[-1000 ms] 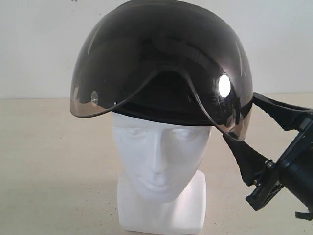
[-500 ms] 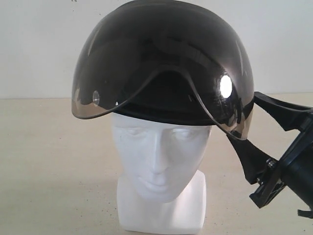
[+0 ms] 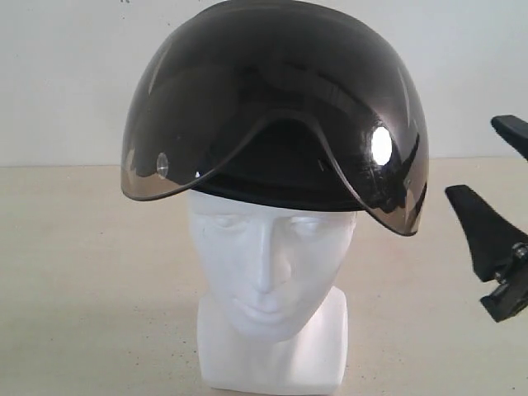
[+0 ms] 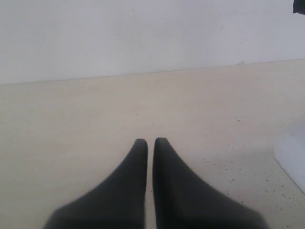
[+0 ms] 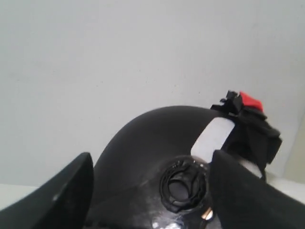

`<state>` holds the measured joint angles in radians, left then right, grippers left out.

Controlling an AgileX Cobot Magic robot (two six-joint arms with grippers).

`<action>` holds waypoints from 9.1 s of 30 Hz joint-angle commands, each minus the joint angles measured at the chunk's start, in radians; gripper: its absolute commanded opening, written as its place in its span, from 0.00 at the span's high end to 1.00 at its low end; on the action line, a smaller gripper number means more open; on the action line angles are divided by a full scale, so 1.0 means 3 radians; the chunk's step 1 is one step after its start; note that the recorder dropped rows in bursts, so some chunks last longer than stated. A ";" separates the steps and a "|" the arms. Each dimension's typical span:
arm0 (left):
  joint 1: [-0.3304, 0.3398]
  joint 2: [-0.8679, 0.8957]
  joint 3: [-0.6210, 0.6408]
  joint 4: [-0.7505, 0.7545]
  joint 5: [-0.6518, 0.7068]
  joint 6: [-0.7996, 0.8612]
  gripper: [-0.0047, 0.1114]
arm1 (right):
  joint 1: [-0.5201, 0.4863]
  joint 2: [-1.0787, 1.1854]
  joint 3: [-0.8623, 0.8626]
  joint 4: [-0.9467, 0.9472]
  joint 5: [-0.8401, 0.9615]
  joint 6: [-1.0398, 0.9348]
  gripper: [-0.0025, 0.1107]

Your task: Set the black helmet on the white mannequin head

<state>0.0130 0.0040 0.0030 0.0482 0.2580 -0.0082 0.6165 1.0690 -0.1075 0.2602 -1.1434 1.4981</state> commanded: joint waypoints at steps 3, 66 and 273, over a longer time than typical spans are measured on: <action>0.0001 -0.0013 -0.0010 -0.0026 -0.0008 0.0008 0.92 | -0.0020 -0.0637 0.0163 0.0654 0.0742 -0.1512 0.61; 0.0001 -0.0013 -0.0010 -0.0010 -0.0047 0.0008 0.92 | -0.1827 0.0699 -0.5420 0.1524 0.7881 -0.5756 0.98; -0.0581 0.4054 -0.3921 -0.3542 0.3210 0.2471 0.92 | -0.1288 -0.0072 -0.3404 0.3024 0.7526 -0.7323 0.98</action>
<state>-0.1629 1.2665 -1.1806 -1.0564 1.2296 0.7410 0.2375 1.0772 -1.1233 1.1906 1.1143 -0.7204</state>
